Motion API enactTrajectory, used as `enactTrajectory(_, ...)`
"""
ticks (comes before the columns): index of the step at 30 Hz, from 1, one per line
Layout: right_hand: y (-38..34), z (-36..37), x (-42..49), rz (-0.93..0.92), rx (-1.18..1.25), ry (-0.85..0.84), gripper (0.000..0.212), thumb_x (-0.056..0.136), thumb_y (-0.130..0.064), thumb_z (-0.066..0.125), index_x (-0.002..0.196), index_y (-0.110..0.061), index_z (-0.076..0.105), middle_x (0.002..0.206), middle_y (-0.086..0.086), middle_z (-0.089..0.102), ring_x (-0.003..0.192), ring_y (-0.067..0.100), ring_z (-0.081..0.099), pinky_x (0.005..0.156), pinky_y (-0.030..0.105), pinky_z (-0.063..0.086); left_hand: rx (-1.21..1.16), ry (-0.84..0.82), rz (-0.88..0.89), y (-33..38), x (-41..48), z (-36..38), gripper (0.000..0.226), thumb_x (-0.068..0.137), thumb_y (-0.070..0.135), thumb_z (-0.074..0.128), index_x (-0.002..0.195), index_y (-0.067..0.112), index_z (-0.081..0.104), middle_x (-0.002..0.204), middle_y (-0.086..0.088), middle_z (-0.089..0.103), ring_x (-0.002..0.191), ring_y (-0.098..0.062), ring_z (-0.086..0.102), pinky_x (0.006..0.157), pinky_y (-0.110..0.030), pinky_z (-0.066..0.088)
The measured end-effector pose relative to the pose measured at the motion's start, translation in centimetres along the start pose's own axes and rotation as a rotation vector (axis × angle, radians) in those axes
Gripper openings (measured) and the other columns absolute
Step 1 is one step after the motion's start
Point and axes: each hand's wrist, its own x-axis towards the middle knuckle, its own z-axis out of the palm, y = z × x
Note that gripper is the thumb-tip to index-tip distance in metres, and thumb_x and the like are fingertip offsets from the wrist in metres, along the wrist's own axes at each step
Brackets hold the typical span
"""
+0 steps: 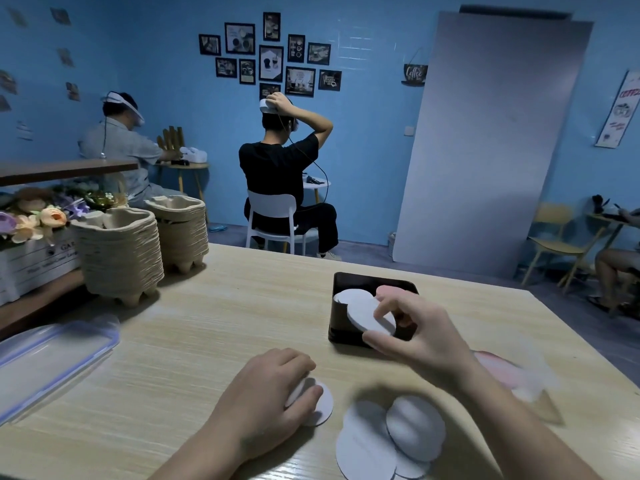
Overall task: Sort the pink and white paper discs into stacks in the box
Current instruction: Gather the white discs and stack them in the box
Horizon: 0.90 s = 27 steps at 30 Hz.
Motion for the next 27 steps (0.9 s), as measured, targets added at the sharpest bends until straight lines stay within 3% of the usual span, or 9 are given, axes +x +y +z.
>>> enactTrajectory(4, 1.0, -1.5, 4.5, 0.11, -0.09, 0.008, 0.026, 0.074, -0.041, 0.086, 0.082, -0.028, 0.065, 0.082, -0.006, 0.067, 0.071, 0.01, 0.055, 0.068, 0.033, 0.047, -0.01, -0.049, -0.019, -0.1, 0.2, 0.0, 0.046, 0.09, 0.069, 0.042, 0.11, 0.034, 0.064, 0.11, 0.025, 0.061, 0.105, 0.003, 0.05, 0.094, -0.022, 0.04)
enactTrajectory(8, 2.8, -1.3, 8.0, 0.219, -0.19, -0.04, 0.027, 0.075, -0.046, 0.082, 0.083, -0.028, 0.065, 0.088, -0.011, 0.069, 0.085, 0.013, 0.063, 0.078, 0.035, 0.052, -0.018, -0.057, -0.039, -0.3, 0.2, 0.0, 0.045, 0.089, 0.07, 0.044, 0.107, 0.034, 0.065, 0.115, 0.027, 0.06, 0.111, 0.005, 0.048, 0.099, -0.021, 0.038)
enactTrajectory(13, 3.9, 0.3, 9.8, 0.233, -0.267, -0.168, 0.028, 0.076, -0.051, 0.081, 0.084, -0.03, 0.064, 0.08, -0.015, 0.058, 0.076, 0.006, 0.054, 0.063, 0.028, 0.04, -0.021, -0.085, -0.042, -0.5, 0.4, 0.0, 0.05, 0.087, 0.072, 0.038, 0.106, 0.034, 0.064, 0.115, 0.025, 0.059, 0.112, 0.005, 0.046, 0.1, -0.02, 0.035)
enactTrajectory(22, 5.2, 2.4, 10.2, 0.252, -0.375, -0.245, 0.034, 0.077, -0.058, 0.079, 0.087, -0.029, 0.063, 0.085, -0.016, 0.059, 0.078, 0.002, 0.052, 0.063, 0.027, 0.039, -0.015, -0.095, -0.04, -0.4, 0.5, 0.1, 0.048, 0.085, 0.071, 0.04, 0.104, 0.033, 0.062, 0.114, 0.025, 0.058, 0.112, 0.003, 0.045, 0.099, -0.018, 0.033)
enactTrajectory(27, 5.6, 2.7, 10.1, 0.284, -0.358, -0.252, 0.04, 0.071, -0.066, 0.079, 0.09, -0.033, 0.066, 0.095, -0.015, 0.067, 0.09, 0.003, 0.06, 0.077, 0.03, 0.054, -0.019, -0.105, -0.038, -0.4, 0.5, 0.0, 0.046, 0.086, 0.07, 0.04, 0.105, 0.034, 0.062, 0.116, 0.024, 0.058, 0.112, 0.004, 0.044, 0.101, -0.022, 0.035)
